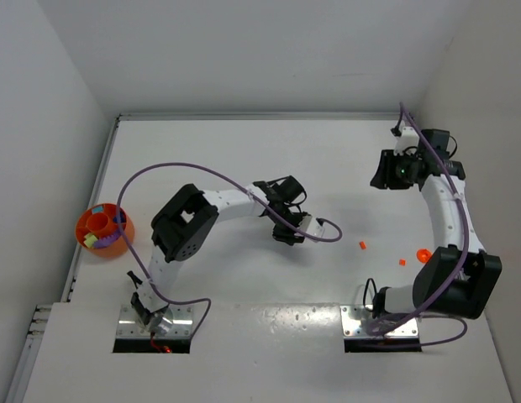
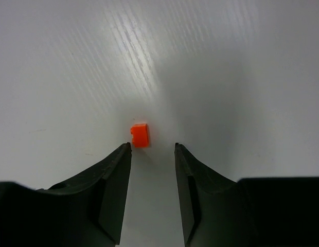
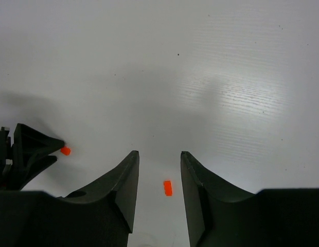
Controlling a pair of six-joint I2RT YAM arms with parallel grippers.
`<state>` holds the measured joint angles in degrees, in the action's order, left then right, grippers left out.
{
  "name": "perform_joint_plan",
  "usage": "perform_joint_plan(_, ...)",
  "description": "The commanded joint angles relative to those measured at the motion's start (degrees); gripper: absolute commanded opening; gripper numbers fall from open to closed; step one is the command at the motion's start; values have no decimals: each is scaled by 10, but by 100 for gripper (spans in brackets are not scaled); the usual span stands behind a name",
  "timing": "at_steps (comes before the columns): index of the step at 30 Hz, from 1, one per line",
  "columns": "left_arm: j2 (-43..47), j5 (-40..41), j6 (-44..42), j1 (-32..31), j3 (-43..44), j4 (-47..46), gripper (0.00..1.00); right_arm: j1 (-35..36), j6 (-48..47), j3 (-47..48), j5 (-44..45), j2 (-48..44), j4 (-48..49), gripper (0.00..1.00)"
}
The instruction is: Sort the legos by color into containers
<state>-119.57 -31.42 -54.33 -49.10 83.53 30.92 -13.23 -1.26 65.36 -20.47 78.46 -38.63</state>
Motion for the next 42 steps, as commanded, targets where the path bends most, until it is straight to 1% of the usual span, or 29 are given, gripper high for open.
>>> perform_joint_plan(1,-11,-4,-17,-6,37,-12,45,-11,13,24,-29,7,13,39)
perform_joint_plan(8,-29,-4,-22,-6,54,-12,45,-16,19,29,-41,7,13,39)
perform_joint_plan(11,-29,-4,-36,-6,59,5,45,-21,19,29,-46,13,13,39)
perform_joint_plan(17,-34,-10,-36,-11,59,17,45,-27,24,24,-51,13,13,39)
perform_joint_plan(19,-34,-10,-36,-11,59,22,42,-27,24,24,-51,13,13,39)
perform_joint_plan(23,-34,-10,-36,-11,59,22,42,-27,24,19,-56,13,13,39)
perform_joint_plan(25,-39,-10,-36,-16,65,22,39,-27,24,19,-56,13,13,39)
perform_joint_plan(37,-44,-10,-36,-33,65,33,37,-32,29,13,-62,7,13,39)
perform_joint_plan(39,-50,-10,-36,-33,65,38,34,-37,29,13,-67,7,13,39)
perform_joint_plan(42,-55,-4,-31,-33,65,44,32,-37,29,13,-67,13,13,39)
